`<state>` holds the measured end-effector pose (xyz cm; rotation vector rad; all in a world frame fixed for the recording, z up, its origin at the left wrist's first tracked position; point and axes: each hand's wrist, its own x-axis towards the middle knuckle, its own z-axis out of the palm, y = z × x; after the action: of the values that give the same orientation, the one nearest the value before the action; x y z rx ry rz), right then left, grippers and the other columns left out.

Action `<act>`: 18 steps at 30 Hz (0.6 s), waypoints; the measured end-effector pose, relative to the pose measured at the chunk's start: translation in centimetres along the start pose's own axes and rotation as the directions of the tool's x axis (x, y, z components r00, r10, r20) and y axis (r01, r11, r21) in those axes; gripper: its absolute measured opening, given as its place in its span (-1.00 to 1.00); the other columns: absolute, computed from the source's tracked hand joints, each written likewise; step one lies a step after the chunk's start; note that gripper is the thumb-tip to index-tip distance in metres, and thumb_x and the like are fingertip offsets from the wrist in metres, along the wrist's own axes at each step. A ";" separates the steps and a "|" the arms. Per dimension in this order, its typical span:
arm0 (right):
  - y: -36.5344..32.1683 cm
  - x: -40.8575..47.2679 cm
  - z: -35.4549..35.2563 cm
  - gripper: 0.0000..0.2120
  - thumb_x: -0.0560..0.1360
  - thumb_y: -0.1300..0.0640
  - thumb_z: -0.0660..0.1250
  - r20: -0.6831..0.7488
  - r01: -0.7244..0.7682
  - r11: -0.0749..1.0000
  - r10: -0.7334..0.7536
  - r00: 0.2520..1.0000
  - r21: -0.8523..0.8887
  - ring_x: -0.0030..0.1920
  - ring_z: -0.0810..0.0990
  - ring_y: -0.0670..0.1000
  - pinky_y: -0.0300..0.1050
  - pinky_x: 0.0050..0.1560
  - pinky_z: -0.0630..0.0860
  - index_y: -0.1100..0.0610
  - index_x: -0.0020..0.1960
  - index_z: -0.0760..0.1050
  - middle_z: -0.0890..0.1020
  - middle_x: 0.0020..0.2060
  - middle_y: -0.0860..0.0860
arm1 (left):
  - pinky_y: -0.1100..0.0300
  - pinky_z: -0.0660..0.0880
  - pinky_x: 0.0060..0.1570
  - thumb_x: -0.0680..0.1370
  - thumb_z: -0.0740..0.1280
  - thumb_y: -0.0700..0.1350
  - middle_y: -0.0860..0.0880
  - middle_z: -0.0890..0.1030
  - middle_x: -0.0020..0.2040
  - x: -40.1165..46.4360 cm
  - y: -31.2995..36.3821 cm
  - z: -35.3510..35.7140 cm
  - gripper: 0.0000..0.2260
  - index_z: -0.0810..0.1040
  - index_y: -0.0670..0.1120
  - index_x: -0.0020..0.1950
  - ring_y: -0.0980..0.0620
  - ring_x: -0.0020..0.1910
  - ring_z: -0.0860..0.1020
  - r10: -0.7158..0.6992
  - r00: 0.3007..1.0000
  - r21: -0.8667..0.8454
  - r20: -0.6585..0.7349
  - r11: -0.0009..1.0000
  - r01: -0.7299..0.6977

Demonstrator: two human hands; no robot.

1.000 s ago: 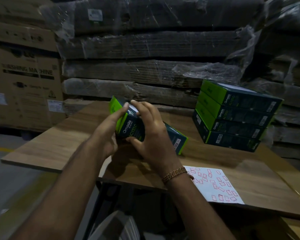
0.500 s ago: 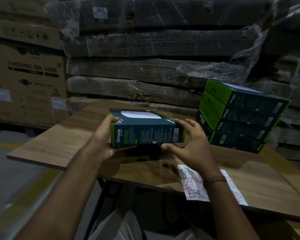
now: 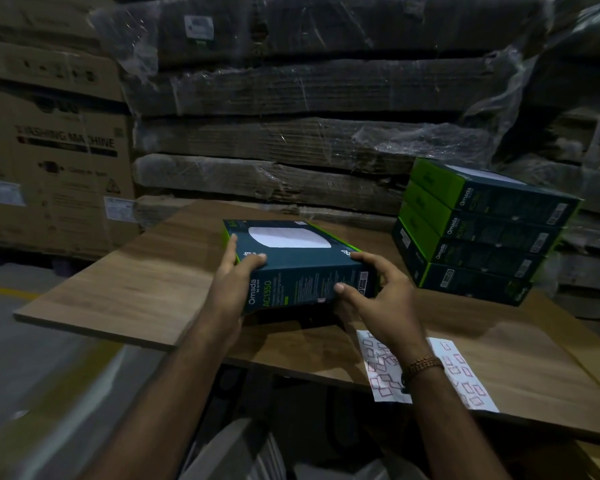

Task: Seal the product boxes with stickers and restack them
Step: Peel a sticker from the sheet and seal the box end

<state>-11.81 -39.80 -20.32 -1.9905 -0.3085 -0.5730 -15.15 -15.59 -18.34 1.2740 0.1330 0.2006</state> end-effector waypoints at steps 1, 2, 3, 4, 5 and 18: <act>0.1 0.1 0.0 -0.46 0.42 0.05 0.67 -0.009 -0.008 1.000 0.008 1.000 0.017 0.31 0.58 -0.10 0.06 0.27 0.66 -0.16 0.34 0.60 0.59 0.31 -0.09 | -0.31 0.62 0.23 0.67 0.35 -0.07 -0.12 0.66 0.30 0.1 -0.1 0.1 -0.31 0.13 0.25 0.73 -0.22 0.21 0.67 0.005 1.000 0.000 -0.003 1.000 -0.005; 0.2 0.1 -0.1 -0.47 0.42 0.05 0.66 -0.020 -0.010 1.000 0.011 1.000 0.027 0.31 0.58 -0.09 0.06 0.26 0.67 -0.17 0.33 0.60 0.59 0.31 -0.10 | -0.30 0.62 0.22 0.67 0.35 -0.07 -0.12 0.65 0.30 0.2 -0.2 0.2 -0.32 0.14 0.23 0.73 -0.21 0.21 0.67 0.009 1.000 -0.002 -0.006 1.000 -0.009; 0.2 0.2 -0.2 -0.47 0.42 0.04 0.66 -0.028 -0.004 1.000 0.005 1.000 0.029 0.31 0.59 -0.09 0.06 0.26 0.67 -0.18 0.33 0.60 0.59 0.31 -0.11 | -0.30 0.62 0.21 0.67 0.35 -0.07 -0.12 0.65 0.30 0.3 -0.1 0.2 -0.32 0.15 0.22 0.73 -0.21 0.21 0.67 0.014 1.000 -0.003 -0.008 1.000 -0.014; 0.2 0.2 -0.3 -0.48 0.42 0.04 0.66 -0.038 0.006 1.000 -0.004 0.999 0.030 0.31 0.59 -0.08 0.06 0.25 0.67 -0.19 0.33 0.60 0.59 0.31 -0.12 | -0.29 0.62 0.20 0.67 0.35 -0.07 -0.13 0.66 0.30 0.5 -0.1 0.4 -0.33 0.16 0.21 0.73 -0.22 0.21 0.67 0.024 1.000 -0.002 -0.010 1.000 -0.024; 0.0 0.3 -0.5 -0.48 0.42 0.03 0.66 -0.051 0.015 0.999 -0.014 0.999 0.029 0.30 0.59 -0.09 0.05 0.24 0.67 -0.19 0.32 0.60 0.59 0.31 -0.12 | -0.29 0.62 0.20 0.67 0.35 -0.07 -0.14 0.66 0.29 0.7 0.2 0.6 -0.33 0.17 0.21 0.73 -0.24 0.22 0.67 0.039 0.999 -0.003 -0.011 0.999 -0.039; -7.1 6.6 -9.3 -0.47 0.44 0.04 0.66 -0.299 0.244 0.968 -0.248 0.921 -0.053 0.29 0.59 -0.15 0.00 0.36 0.60 -0.09 0.37 0.61 0.62 0.28 -0.10 | 0.07 0.64 -0.22 0.68 0.30 -0.12 -0.08 0.69 0.06 3.4 11.2 9.7 -0.78 0.54 0.18 0.24 -0.03 -0.10 0.67 0.287 0.942 -0.046 0.172 0.958 -0.283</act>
<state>-11.77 -44.88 -7.94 -1.8544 -0.3664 -1.0328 -10.62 -20.78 -4.75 1.2812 -0.2085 0.3346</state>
